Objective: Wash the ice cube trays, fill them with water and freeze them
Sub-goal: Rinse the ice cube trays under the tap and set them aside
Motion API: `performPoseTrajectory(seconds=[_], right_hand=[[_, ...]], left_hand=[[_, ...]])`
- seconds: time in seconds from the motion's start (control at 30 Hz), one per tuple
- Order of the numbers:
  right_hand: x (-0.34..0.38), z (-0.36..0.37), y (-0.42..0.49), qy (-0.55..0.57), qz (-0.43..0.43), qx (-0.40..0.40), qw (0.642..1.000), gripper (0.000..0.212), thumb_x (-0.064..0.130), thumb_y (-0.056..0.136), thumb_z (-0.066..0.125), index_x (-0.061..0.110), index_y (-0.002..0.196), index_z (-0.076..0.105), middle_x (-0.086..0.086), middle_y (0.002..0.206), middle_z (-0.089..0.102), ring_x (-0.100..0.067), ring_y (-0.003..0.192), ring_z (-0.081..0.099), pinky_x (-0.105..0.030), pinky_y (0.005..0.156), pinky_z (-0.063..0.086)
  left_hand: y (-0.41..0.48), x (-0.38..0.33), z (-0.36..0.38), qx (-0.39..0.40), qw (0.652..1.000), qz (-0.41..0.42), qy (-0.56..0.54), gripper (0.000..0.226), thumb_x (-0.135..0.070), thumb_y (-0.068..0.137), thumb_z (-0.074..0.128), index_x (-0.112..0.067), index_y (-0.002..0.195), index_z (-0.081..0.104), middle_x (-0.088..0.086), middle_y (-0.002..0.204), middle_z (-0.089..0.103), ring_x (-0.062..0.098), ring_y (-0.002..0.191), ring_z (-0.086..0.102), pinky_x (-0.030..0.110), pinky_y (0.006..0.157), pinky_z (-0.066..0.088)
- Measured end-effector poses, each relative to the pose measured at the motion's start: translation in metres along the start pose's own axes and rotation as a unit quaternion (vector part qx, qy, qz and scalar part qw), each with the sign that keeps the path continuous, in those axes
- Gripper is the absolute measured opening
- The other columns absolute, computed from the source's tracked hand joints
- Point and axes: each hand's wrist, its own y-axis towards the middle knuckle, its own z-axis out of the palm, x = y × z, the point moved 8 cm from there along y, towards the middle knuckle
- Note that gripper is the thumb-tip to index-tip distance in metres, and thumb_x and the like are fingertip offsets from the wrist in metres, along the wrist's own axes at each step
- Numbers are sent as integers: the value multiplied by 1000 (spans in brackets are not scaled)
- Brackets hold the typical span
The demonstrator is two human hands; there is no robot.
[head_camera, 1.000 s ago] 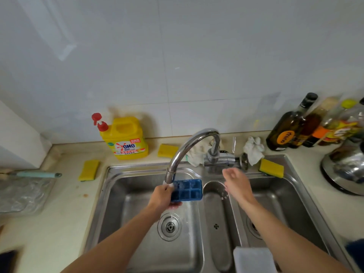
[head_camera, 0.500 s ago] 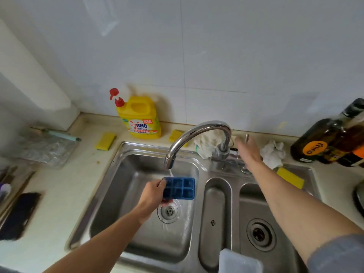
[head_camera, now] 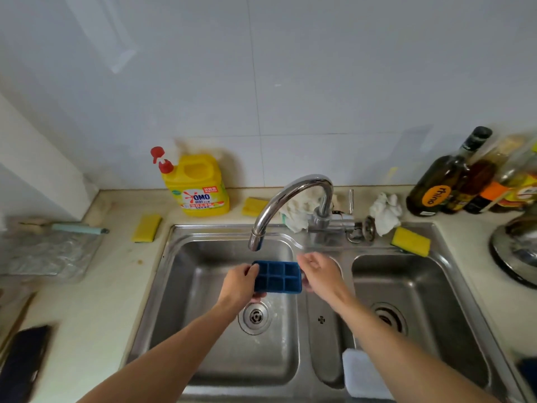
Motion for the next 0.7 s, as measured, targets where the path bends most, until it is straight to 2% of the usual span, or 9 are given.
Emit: performPoseTrajectory(seconds=[0.1, 0.17, 0.23, 0.37, 0.47, 0.53, 0.57, 0.63, 0.7], right_hand=[[-26, 36, -19, 144, 152, 74, 975, 40, 56, 101, 51, 20, 110, 66, -14, 105, 75, -29, 87, 76, -45, 81, 64], [-26, 48, -27, 225, 188, 73, 953, 48, 57, 101, 51, 13, 111, 67, -21, 103, 73, -32, 80, 74, -43, 75, 65], [-19, 53, -31, 245, 187, 60, 949, 48, 52, 103, 51, 8, 113, 66, -19, 97, 71, -30, 74, 70, -39, 67, 63], [4, 53, -40, 156, 130, 44, 978, 42, 47, 103, 55, 8, 111, 68, -16, 83, 73, -24, 63, 65, -33, 59, 56], [21, 46, -48, 70, 69, 5, 995, 37, 46, 98, 61, 11, 104, 66, -13, 85, 75, -19, 58, 67, -29, 55, 56], [29, 42, -53, 13, 25, -31, 999, 30, 46, 94, 64, 17, 99, 65, -6, 90, 74, -14, 62, 69, -25, 53, 54], [32, 41, -56, -17, 6, -48, 999, 26, 45, 93, 65, 20, 97, 65, -1, 91, 72, -13, 69, 70, -26, 55, 55], [33, 39, -60, -83, -29, -75, 993, 16, 43, 92, 65, 27, 97, 63, 8, 93, 70, -9, 82, 68, -30, 68, 58], [34, 40, -65, -122, -61, -91, 986, 13, 41, 92, 64, 32, 100, 60, 13, 97, 66, -2, 86, 64, -26, 74, 56]], left_hand=[[-5, -8, -11, 5, 998, 44, 46, 22, -26, 105, 50, -7, 104, 62, 12, 92, 71, 20, 64, 74, 25, 53, 57], [-6, -10, -18, 13, 995, 72, 61, 19, -25, 104, 53, -9, 105, 63, 9, 96, 70, 20, 73, 74, 25, 55, 58], [-5, -3, -23, 29, 996, 72, 41, 16, -24, 104, 53, -12, 106, 63, 7, 100, 69, 19, 86, 71, 26, 59, 60], [-2, 19, -24, 71, 997, 15, -35, 20, -22, 107, 47, -16, 107, 66, 10, 102, 73, 23, 91, 73, 36, 69, 63], [0, 23, -19, 92, 995, 24, -6, 25, -18, 107, 45, -18, 108, 70, 5, 95, 76, 23, 85, 73, 48, 83, 62], [3, 22, -16, 103, 993, 40, 43, 26, -19, 106, 46, -19, 108, 71, 0, 90, 73, 18, 80, 66, 43, 86, 57], [4, 22, -15, 110, 991, 40, 65, 25, -21, 106, 46, -20, 108, 71, 0, 89, 71, 17, 78, 63, 39, 81, 56], [6, 25, -17, 118, 987, 32, 108, 21, -24, 105, 48, -19, 109, 68, 4, 95, 70, 18, 81, 62, 29, 68, 51], [10, 30, -22, 112, 983, 27, 145, 17, -25, 104, 50, -17, 105, 66, 6, 100, 70, 18, 86, 65, 27, 69, 49]])
